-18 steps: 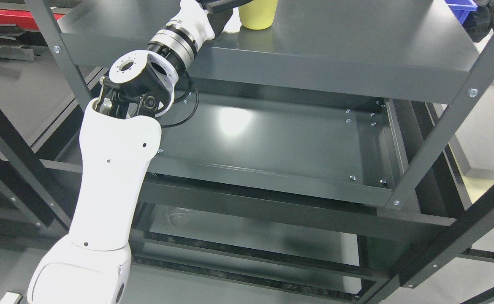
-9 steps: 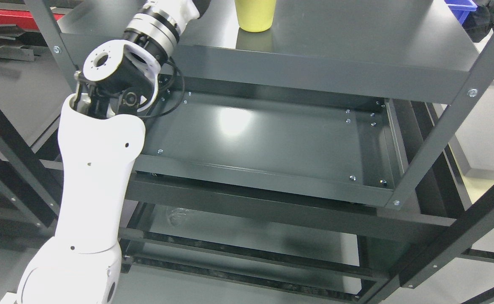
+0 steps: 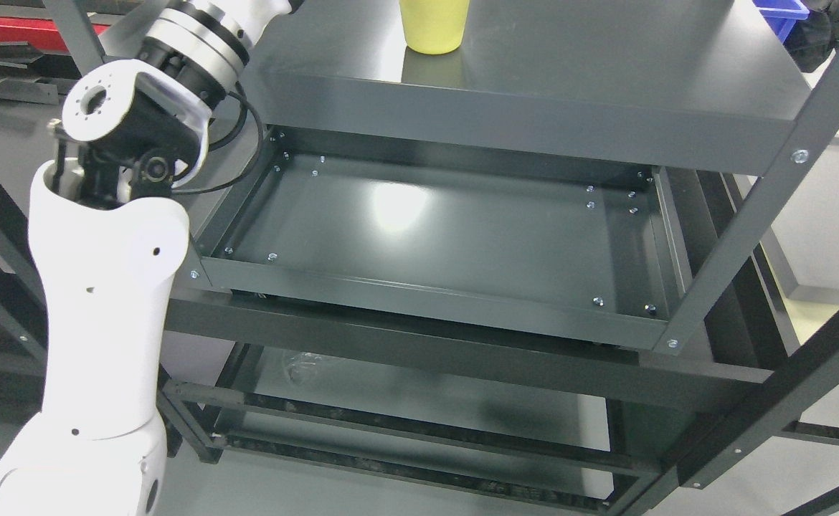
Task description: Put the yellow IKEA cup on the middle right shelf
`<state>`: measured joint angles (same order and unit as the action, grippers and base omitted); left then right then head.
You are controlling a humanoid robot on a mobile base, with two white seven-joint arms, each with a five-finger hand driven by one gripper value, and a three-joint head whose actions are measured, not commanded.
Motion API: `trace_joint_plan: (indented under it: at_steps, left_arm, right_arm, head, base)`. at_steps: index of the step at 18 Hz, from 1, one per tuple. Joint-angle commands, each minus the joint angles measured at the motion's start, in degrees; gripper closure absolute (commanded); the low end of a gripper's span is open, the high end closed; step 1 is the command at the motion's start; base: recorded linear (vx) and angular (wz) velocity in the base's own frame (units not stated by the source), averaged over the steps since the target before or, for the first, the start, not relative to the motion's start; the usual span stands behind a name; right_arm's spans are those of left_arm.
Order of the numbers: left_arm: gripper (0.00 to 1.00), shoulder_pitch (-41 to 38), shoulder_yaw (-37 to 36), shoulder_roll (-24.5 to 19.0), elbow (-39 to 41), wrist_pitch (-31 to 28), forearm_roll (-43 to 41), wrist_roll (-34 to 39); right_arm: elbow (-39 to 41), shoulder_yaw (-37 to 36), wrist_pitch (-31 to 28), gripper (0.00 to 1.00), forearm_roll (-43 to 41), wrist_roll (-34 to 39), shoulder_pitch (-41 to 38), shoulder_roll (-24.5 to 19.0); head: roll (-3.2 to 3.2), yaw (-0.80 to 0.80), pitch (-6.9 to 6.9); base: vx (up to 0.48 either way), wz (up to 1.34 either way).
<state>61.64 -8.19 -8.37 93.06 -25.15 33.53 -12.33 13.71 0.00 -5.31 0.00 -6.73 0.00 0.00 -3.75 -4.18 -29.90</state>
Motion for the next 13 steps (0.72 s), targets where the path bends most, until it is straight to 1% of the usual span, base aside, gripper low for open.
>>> trace_joint_plan:
  at_steps: [1,4,7,8,9,11,13]
  left_arm:
    - [0.02,-0.38,1.42,-5.69,5.38,-0.16,1.45,-8.31]
    - [0.03,-0.29,1.25,-5.78,6.08,-0.16,1.8,-15.06]
    - [0.03,-1.08,-0.94,-5.69,6.78,-0.16,3.73,-26.83]
    - [0.03,-2.04,-3.56,-5.6,7.91,-0.08,4.69,-30.87]
    - [0.02,-3.1,-5.67,-5.17,8.27,-0.07,5.05,-32.48]
    - [0.02,-5.21,-11.47,-4.64,8.36,0.01,5.14,-33.28]
    - [0.02,-8.54,-16.39,-2.37,8.45,0.89,5.14,-33.28]
  right_arm:
    - [0.0,0.97,-0.05,0.01,-1.41,0.05,-0.79,1.0]
    - [0.0,0.97,-0.05,0.01,-1.41,0.05,-0.79,1.0]
    - [0.0,0.97,-0.05,0.01,-1.41,0.05,-0.79,1.0]
    - [0.0,0.97,-0.05,0.01,-1.41,0.05,-0.79,1.0]
    - [0.0,0.97,-0.05,0.01,-1.41,0.05,-0.79,1.0]
    - [0.0,0.97,-0.05,0.01,-1.41,0.05,-0.79,1.0]
    - [0.0,0.97,-0.05,0.01,-1.41,0.05,-0.79,1.0]
  head:
    - [0.0,0.0,0.0]
    - [0.0,0.0,0.0]
    - [0.0,0.0,0.0]
    - [0.0,0.0,0.0]
    - [0.0,0.0,0.0]
    - [0.0,0.0,0.0]
    - [0.0,0.0,0.0]
  base:
    - [0.0,0.0]
    - [0.0,0.0]
    - [0.0,0.0]
    - [0.0,0.0]
    - [0.0,0.0]
    - [0.0,0.0]
    - [0.0,0.0]
